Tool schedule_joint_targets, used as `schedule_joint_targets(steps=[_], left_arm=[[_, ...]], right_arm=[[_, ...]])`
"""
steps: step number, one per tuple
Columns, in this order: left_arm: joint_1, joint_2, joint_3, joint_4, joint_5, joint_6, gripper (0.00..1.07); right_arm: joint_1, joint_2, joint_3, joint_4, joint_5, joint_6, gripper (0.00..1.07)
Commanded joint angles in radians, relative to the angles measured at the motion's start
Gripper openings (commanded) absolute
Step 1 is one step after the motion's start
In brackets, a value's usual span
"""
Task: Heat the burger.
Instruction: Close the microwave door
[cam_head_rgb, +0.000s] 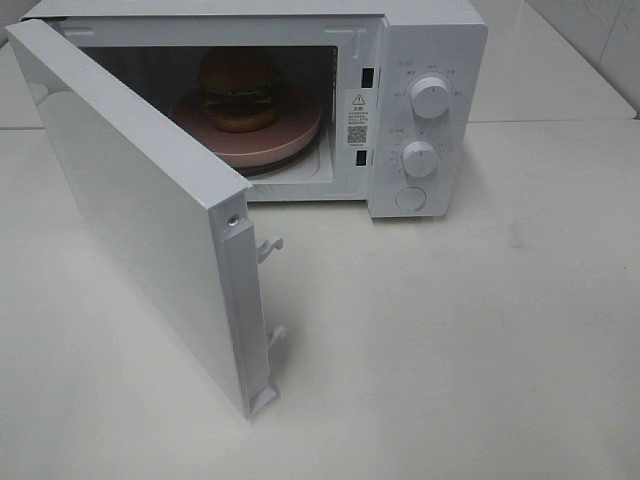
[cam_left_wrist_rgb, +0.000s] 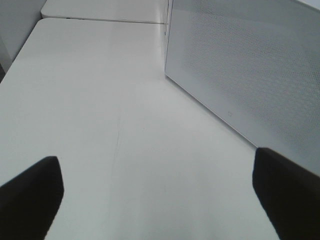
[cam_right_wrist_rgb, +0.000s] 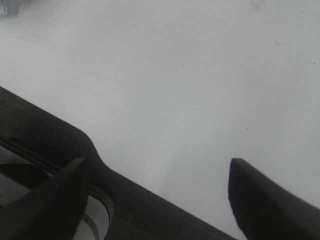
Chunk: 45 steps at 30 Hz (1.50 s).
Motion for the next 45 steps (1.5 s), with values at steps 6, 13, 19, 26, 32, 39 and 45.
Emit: schedule_joint_targets(steps=[6, 13, 19, 26, 32, 39, 45], left_arm=[[0.003, -0.015, 0.002, -0.007, 0.003, 0.000, 0.97], [0.003, -0.015, 0.002, -0.007, 0.003, 0.000, 0.97], [0.003, -0.015, 0.002, -0.007, 0.003, 0.000, 0.97], [0.003, -0.015, 0.002, -0.007, 0.003, 0.000, 0.97], [0.003, -0.015, 0.002, -0.007, 0.003, 0.000, 0.97], [0.003, -0.015, 0.002, -0.007, 0.003, 0.000, 0.97], [0.003, -0.015, 0.002, -0.007, 0.003, 0.000, 0.97]], right_arm=[[-0.071, -0.169, 0.100, -0.020, 0.052, 0.006, 0.75], [-0.249, -0.294, 0.117, -0.021, 0.005, -0.004, 0.75], [-0.332, -0.398, 0.117, -0.017, -0.065, 0.004, 0.75], [-0.390, -0.506, 0.117, 0.003, -0.080, 0.008, 0.75], [-0.422, -0.602, 0.141, 0.002, -0.080, 0.003, 0.75], [-0.423, -0.696, 0.159, -0.003, -0.061, 0.000, 0.75], [-0.423, -0.705, 0.159, -0.001, -0.062, -0.005, 0.75]])
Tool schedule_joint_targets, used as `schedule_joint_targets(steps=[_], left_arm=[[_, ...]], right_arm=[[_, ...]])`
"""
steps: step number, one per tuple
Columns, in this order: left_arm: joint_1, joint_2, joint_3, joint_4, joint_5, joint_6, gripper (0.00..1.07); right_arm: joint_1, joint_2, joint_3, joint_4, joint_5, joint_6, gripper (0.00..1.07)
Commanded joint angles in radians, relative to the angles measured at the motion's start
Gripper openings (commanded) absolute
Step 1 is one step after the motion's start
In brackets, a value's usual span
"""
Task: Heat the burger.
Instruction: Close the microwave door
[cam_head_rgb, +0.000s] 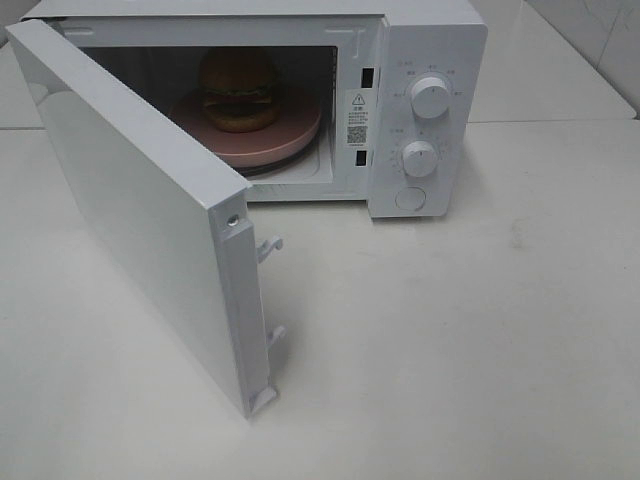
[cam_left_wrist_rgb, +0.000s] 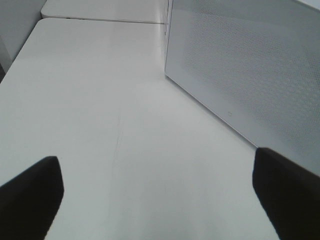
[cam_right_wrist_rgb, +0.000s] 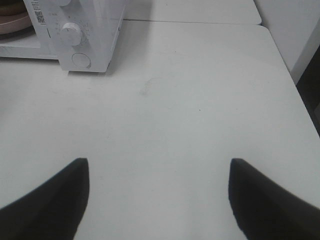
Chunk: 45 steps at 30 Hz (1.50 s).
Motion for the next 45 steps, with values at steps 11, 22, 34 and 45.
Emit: schedule_joint_targets(steps=[11, 22, 34, 45], left_arm=[[0.003, -0.015, 0.002, -0.007, 0.003, 0.000, 0.97], [0.003, -0.015, 0.002, -0.007, 0.003, 0.000, 0.97], [0.003, -0.015, 0.002, -0.007, 0.003, 0.000, 0.97], [0.003, -0.015, 0.002, -0.007, 0.003, 0.000, 0.97]], right_arm=[[-0.006, -0.029, 0.002, -0.003, -0.003, -0.004, 0.74], [-0.006, -0.029, 0.002, -0.003, -0.003, -0.004, 0.74], [-0.006, -0.029, 0.002, -0.003, -0.003, -0.004, 0.74], [-0.006, -0.029, 0.002, -0.003, -0.003, -0.004, 0.74]])
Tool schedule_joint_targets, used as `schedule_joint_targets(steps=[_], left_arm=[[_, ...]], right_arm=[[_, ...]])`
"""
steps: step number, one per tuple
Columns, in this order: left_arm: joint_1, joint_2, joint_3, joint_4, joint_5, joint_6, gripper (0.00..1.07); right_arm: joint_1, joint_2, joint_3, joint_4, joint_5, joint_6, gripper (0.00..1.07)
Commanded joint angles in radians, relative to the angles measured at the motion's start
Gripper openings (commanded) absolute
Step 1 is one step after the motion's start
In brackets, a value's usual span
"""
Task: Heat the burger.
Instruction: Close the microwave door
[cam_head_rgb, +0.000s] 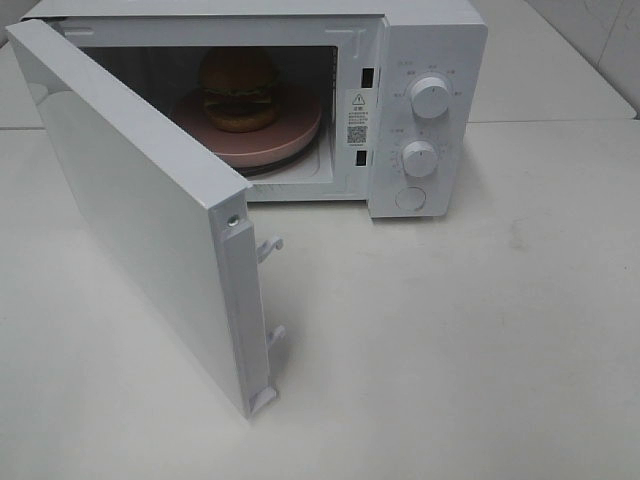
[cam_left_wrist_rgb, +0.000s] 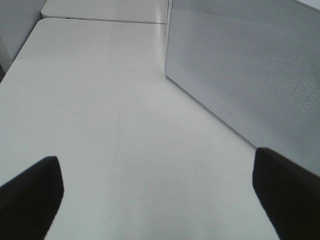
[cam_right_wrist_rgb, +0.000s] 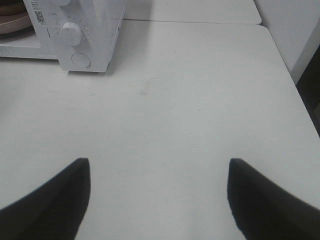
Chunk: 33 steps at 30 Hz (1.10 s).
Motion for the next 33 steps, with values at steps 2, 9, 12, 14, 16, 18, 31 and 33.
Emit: schedule_joint_targets(steps=[2, 9, 12, 14, 16, 18, 31, 33], left_arm=[[0.003, -0.015, 0.002, -0.007, 0.003, 0.000, 0.97], [0.003, -0.015, 0.002, -0.009, 0.003, 0.000, 0.97], [0.003, -0.015, 0.002, -0.009, 0.003, 0.000, 0.97], [0.003, -0.015, 0.002, -0.007, 0.003, -0.003, 0.97], [0.003, -0.015, 0.002, -0.007, 0.003, -0.003, 0.97], [0.003, -0.009, 0.002, -0.007, 0.002, -0.003, 0.97], [0.003, 0.145, -0.028, -0.013, -0.137, -0.001, 0.71], [0.003, 0.197, -0.026, -0.013, -0.168, -0.001, 0.54]], right_arm=[[-0.006, -0.029, 0.002, -0.003, -0.003, -0.004, 0.74], [-0.006, -0.029, 0.002, -0.003, -0.003, -0.004, 0.74], [-0.006, -0.029, 0.002, -0.003, -0.003, -0.004, 0.74], [-0.006, -0.029, 0.002, -0.003, -0.003, -0.004, 0.74], [-0.006, -0.029, 0.002, -0.003, -0.003, -0.004, 0.74], [-0.006, -0.029, 0.002, -0.003, -0.003, -0.004, 0.74], [-0.006, -0.029, 0.002, -0.003, -0.003, -0.004, 0.74], [-0.006, -0.029, 0.002, -0.003, -0.003, -0.004, 0.74]])
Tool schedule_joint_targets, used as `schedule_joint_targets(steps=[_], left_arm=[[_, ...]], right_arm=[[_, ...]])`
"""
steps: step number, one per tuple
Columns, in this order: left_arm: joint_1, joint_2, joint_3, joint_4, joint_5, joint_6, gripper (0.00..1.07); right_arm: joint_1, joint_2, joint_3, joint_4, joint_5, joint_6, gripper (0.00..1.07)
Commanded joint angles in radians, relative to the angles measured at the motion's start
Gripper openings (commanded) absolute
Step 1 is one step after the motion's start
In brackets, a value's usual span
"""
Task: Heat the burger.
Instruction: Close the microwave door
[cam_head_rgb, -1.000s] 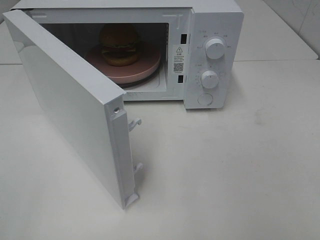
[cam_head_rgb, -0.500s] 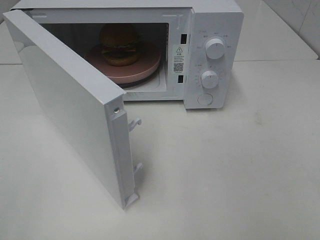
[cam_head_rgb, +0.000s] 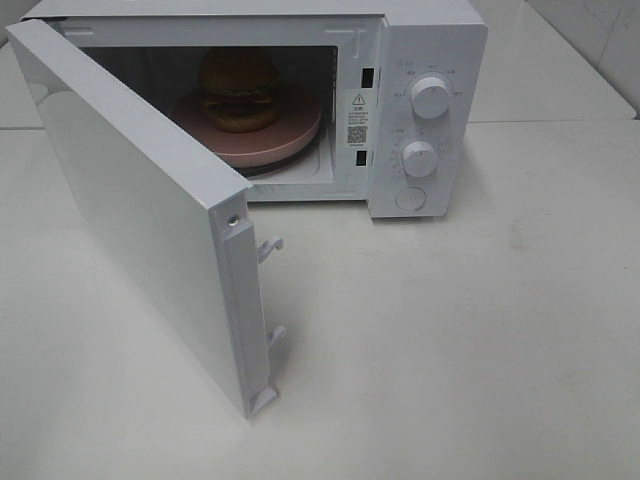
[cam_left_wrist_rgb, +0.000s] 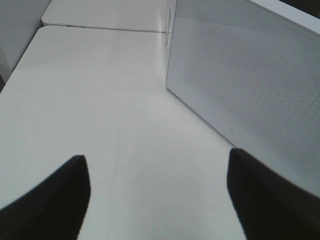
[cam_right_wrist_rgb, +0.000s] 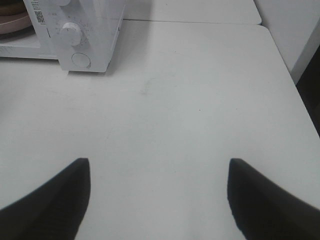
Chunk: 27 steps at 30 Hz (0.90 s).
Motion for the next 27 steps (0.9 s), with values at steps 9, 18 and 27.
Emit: schedule_joint_targets(steps=[9, 18, 27], left_arm=[[0.003, 0.205, -0.004, -0.011, -0.145, -0.004, 0.09], [0.003, 0.358, 0.042, -0.018, -0.414, -0.001, 0.00], [0.003, 0.478, 0.234, -0.031, -0.945, 0.000, 0.00]], right_arm=[[-0.006, -0.029, 0.002, -0.003, -0.003, -0.004, 0.74], [-0.006, -0.029, 0.002, -0.003, -0.003, -0.004, 0.74], [-0.006, -0.029, 0.002, -0.003, -0.003, -0.004, 0.74]])
